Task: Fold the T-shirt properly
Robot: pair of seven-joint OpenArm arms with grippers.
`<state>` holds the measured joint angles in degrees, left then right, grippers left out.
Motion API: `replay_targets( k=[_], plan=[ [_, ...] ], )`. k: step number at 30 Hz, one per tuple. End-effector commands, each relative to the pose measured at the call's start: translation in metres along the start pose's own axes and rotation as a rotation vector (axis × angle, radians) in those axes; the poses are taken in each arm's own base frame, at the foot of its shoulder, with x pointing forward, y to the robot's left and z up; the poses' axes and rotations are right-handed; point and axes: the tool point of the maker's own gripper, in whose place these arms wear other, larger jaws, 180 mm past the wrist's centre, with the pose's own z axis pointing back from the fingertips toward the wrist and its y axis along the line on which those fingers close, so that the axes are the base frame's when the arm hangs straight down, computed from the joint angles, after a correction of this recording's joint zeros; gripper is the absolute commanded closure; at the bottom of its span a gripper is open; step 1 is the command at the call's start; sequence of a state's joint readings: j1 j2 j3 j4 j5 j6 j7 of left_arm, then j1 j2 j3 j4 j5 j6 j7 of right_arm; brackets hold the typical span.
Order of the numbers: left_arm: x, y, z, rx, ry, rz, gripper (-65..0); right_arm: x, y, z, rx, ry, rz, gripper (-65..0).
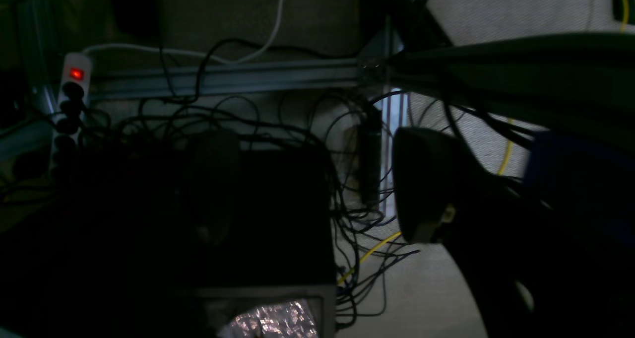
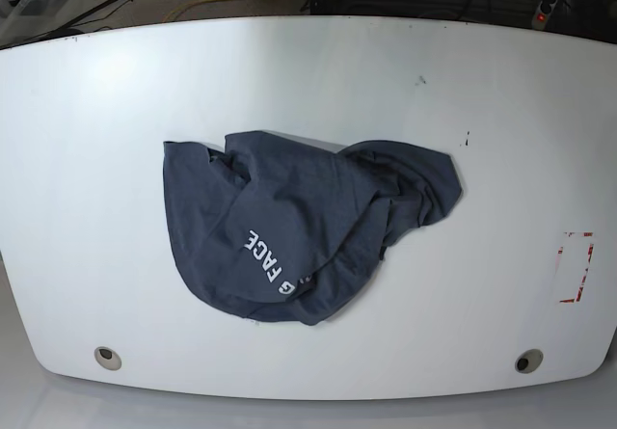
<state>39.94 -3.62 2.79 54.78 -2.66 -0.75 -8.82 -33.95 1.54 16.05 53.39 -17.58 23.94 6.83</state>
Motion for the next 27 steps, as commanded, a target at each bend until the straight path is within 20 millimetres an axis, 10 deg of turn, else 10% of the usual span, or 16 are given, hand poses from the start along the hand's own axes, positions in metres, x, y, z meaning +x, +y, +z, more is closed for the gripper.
replay_targets(
  k=[1, 11, 27],
  plan=[
    [0.009, 0.007, 0.016, 0.004, -0.050, -0.025, -44.0, 0.010, -0.001, 0.014, -0.012, -0.049, 0.022, -31.4],
    [0.034, 0.035, 0.081, 0.077, -0.160, -0.024, -44.4, 0.037, 0.020, 0.069, 0.051, -0.132, 0.004, -31.4],
    [0.126, 0.039, 0.171, 0.121, -0.411, -0.065, -47.5, 0.093, 0.024, 0.169, 0.161, -0.252, 0.021, -31.2]
  ],
)
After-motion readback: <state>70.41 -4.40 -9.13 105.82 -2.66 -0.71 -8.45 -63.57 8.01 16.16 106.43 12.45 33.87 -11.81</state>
